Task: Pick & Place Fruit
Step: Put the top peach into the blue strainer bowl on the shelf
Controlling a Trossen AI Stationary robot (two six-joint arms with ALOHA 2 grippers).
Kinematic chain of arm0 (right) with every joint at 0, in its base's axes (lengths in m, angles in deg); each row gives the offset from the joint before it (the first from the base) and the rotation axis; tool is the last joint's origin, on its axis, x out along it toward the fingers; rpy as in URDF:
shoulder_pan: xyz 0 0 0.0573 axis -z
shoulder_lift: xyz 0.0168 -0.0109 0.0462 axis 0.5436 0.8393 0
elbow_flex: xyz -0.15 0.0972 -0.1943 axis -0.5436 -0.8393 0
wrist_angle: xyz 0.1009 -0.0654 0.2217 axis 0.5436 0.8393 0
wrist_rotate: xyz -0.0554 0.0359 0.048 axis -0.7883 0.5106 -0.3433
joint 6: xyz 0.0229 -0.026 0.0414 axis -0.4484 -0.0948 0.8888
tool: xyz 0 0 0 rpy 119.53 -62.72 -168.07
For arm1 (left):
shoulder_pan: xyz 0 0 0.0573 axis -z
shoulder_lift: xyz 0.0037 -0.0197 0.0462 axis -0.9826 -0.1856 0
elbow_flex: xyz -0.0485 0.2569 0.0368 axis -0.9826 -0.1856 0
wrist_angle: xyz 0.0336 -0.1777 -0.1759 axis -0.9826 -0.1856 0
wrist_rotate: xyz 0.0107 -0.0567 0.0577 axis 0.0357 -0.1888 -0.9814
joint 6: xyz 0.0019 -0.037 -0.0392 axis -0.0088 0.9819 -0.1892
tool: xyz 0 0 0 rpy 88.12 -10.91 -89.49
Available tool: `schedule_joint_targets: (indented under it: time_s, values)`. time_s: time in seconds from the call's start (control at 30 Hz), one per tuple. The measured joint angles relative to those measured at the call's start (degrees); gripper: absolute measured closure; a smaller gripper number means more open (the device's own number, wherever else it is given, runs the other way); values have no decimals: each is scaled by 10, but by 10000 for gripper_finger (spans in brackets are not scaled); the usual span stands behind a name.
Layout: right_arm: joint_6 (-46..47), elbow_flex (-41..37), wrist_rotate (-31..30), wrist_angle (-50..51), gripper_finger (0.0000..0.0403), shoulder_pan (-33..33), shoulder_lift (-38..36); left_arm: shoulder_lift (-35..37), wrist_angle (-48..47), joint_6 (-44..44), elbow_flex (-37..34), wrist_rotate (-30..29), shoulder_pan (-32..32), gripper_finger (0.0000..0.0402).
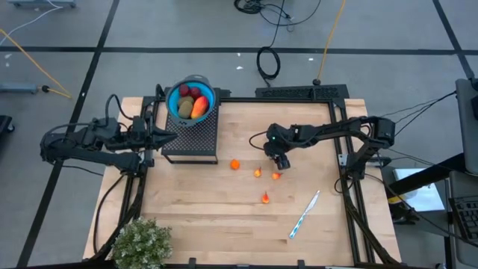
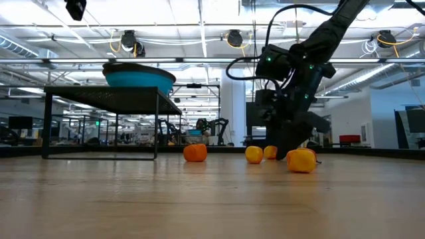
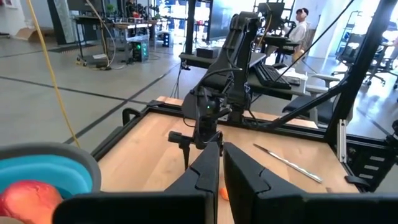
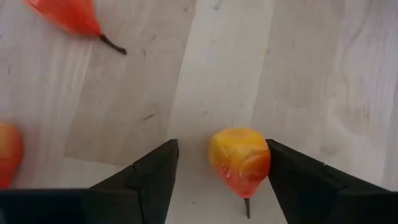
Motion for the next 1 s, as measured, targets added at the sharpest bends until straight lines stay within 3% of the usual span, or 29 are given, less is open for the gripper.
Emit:
schedule_joint_targets:
  time_s: [0.23, 0.5, 0.77, 1.0]
  values:
    - [27, -1, 1, 1, 219, 0, 0, 0, -9, -1, 0, -2, 0, 399]
    - [35, -3, -17, 0, 280, 1, -22, -1, -16, -1, 0, -2, 0, 376]
    - [125, -3, -30, 0, 298, -14, -107, -1, -15, -4, 0, -2, 0, 382]
    - [247, -3, 81, -57, 296, -20, -247, -6, -6, -2, 0, -2, 0, 398]
